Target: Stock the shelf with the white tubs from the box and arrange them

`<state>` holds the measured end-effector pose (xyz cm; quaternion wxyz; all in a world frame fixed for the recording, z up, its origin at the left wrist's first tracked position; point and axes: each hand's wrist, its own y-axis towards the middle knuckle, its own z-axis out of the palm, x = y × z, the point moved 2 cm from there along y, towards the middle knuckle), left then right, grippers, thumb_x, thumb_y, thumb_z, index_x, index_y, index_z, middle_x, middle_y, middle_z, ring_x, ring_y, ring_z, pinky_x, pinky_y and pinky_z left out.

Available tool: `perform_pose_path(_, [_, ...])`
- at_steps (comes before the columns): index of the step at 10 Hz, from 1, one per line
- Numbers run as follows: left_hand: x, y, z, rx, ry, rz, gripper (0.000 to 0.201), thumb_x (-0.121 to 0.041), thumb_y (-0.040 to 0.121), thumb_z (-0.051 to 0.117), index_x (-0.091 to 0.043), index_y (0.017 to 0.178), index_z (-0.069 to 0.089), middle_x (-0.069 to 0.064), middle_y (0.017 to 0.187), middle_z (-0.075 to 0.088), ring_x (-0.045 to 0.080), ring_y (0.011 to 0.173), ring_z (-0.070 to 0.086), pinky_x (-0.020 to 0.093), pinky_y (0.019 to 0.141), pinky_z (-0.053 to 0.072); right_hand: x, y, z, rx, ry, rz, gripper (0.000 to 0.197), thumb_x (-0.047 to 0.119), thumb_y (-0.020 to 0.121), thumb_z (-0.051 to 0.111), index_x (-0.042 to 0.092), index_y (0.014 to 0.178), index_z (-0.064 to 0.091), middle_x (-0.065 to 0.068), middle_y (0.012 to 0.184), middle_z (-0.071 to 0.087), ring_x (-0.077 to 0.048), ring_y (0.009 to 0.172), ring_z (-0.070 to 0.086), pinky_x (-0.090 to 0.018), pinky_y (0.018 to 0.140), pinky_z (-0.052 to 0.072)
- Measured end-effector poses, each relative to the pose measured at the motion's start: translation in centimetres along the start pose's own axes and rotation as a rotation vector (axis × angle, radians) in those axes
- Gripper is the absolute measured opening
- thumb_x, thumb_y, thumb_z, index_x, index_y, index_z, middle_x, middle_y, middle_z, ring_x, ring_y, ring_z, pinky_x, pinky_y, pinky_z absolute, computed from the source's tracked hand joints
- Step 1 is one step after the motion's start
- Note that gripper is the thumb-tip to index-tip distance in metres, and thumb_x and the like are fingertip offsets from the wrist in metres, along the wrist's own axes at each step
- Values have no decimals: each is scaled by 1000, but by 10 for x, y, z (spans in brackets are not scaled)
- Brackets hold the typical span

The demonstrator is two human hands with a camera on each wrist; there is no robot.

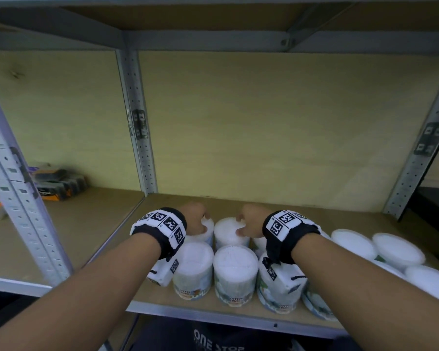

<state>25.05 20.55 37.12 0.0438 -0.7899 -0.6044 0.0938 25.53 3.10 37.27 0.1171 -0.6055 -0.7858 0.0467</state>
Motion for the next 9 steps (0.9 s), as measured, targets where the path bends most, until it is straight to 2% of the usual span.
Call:
perform_pose_path(1, [-13, -7, -5, -41, -50, 5, 48, -25, 93, 53, -10, 138, 47, 9, 139, 51, 25, 124, 51, 32, 100, 44, -14, -17, -3, -36, 47, 16, 41, 29, 91, 59, 5, 125, 59, -11, 127, 60, -27, 114, 58, -31, 91, 47])
perform_pose_path(2, [-27, -9, -9, -72, -92, 2, 40, -27, 90, 56, -2, 121, 57, 10, 118, 59, 24, 107, 56, 34, 92, 47, -24, -38, -5, -78, 85, 16, 38, 28, 91, 58, 6, 122, 61, -11, 127, 61, -27, 114, 58, -32, 95, 48])
perform_pose_path(3, [-45, -16, -11, -98, -115, 10, 27, -29, 89, 58, -4, 100, 56, 8, 104, 58, 22, 95, 56, 32, 86, 48, -36, -58, -2, -103, 120, 20, 41, 29, 90, 58, 11, 127, 58, -9, 133, 56, -25, 120, 55, -30, 97, 45])
perform_pose_path(4, [-65, -27, -8, -133, -153, 36, 40, -30, 89, 58, -4, 120, 58, 12, 121, 61, 27, 108, 59, 37, 93, 50, -46, -81, 0, -144, 124, -4, 40, 30, 89, 59, 15, 125, 58, -7, 133, 56, -23, 120, 55, -32, 98, 45])
perform_pose_path(5, [-82, -44, -6, -186, -167, 92, 44, -30, 90, 58, -9, 129, 55, 9, 130, 58, 23, 116, 56, 30, 95, 45, -55, -107, 0, -178, 129, -17, 38, 31, 89, 58, 17, 125, 58, -4, 131, 57, -21, 120, 54, -31, 98, 44])
perform_pose_path(6, [-91, -66, -4, -237, -219, 122, 43, -32, 90, 58, -14, 129, 54, 6, 131, 55, 21, 118, 53, 28, 95, 43, -61, -134, -1, -237, 145, -48, 35, 33, 90, 58, 18, 121, 60, -1, 128, 58, -18, 115, 55, -28, 94, 43])
perform_pose_path(7, [-98, -91, -2, -298, -302, 141, 41, -35, 90, 57, -18, 127, 54, 1, 126, 54, 16, 115, 53, 22, 91, 41, -63, -164, -5, -330, 209, -85, 27, 35, 89, 59, 22, 112, 65, 5, 116, 62, -10, 101, 58, -22, 85, 45])
perform_pose_path(8, [-103, -131, 3, -416, -379, 207, 38, -36, 91, 57, -24, 127, 54, -9, 120, 54, 5, 111, 51, 11, 84, 32, -63, -203, -12, -414, 252, -149, 19, 36, 88, 61, 28, 104, 66, 13, 104, 63, -1, 91, 57, -14, 77, 43])
perform_pose_path(9, [-103, -179, 17, -494, -564, 216, 32, -40, 88, 59, -36, 120, 55, -28, 112, 52, -11, 106, 49, 5, 86, 36, -59, -251, -29, -529, 337, -207, 12, 37, 86, 63, 35, 98, 66, 20, 95, 64, 3, 89, 60, -13, 77, 48])
